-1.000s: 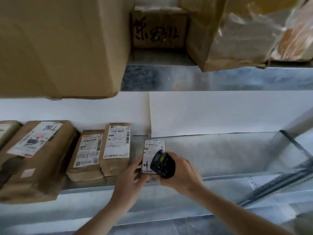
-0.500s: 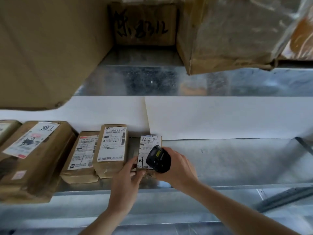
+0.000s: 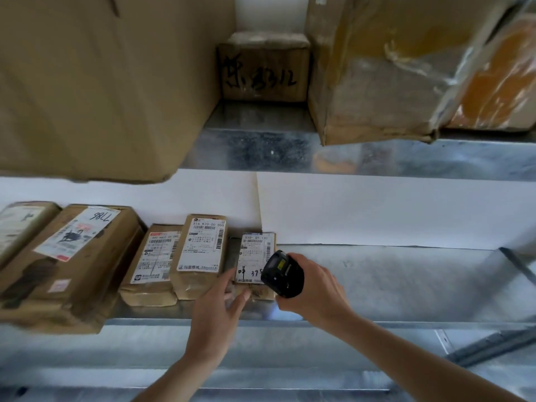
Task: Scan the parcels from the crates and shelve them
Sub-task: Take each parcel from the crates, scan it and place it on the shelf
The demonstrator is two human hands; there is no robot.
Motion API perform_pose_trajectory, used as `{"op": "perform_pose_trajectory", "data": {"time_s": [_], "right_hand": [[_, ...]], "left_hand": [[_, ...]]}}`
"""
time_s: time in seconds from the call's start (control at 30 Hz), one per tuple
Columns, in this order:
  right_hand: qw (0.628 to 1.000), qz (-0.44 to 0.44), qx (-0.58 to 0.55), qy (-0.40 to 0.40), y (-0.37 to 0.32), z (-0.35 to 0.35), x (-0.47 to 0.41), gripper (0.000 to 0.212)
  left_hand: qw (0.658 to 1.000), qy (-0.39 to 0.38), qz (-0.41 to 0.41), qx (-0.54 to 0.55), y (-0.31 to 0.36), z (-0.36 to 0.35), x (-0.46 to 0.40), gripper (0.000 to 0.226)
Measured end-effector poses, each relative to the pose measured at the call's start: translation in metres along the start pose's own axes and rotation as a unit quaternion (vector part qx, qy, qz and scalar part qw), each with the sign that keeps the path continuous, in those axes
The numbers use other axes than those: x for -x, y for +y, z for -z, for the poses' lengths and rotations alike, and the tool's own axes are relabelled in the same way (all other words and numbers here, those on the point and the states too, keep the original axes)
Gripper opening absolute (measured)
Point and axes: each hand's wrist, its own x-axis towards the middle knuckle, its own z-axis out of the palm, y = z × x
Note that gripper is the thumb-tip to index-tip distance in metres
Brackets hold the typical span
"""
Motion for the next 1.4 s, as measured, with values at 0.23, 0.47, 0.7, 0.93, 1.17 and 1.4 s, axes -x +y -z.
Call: {"op": "perform_pose_trajectory", "data": {"time_s": [0.23,0.47,0.7,0.93,1.17,1.4], "right_hand": [[0.998,0.054,0.018,0.012,-0.047,0.029,0.031,0.086],[0.985,0.165,0.045,-0.014,-0.174,0.020,0.053,0.079],[0.953,0.292,0.029,-0.069,-0.382,-0.041,0.089,0.067],[0.910,0.395,-0.008,-0.125,-0.602,-0.124,0.152,0.078],[0.852,0.491,-0.018,-0.181,-0.767,-0.199,0.221,0.059],[0.808,0.553,0.028,-0.204,-0.874,-0.282,0.244,0.058]], "left_hand": [[0.998,0.025,-0.047,-0.021,0.027,0.049,0.017,0.061],[0.994,0.092,-0.067,0.001,0.032,0.177,0.040,0.047],[0.974,0.183,-0.053,-0.119,-0.012,0.408,0.101,0.037],[0.943,0.265,0.055,-0.191,-0.066,0.637,0.192,0.059],[0.903,0.341,0.145,-0.215,-0.105,0.791,0.283,0.069],[0.872,0.392,0.205,-0.210,-0.180,0.883,0.318,0.064]]}}
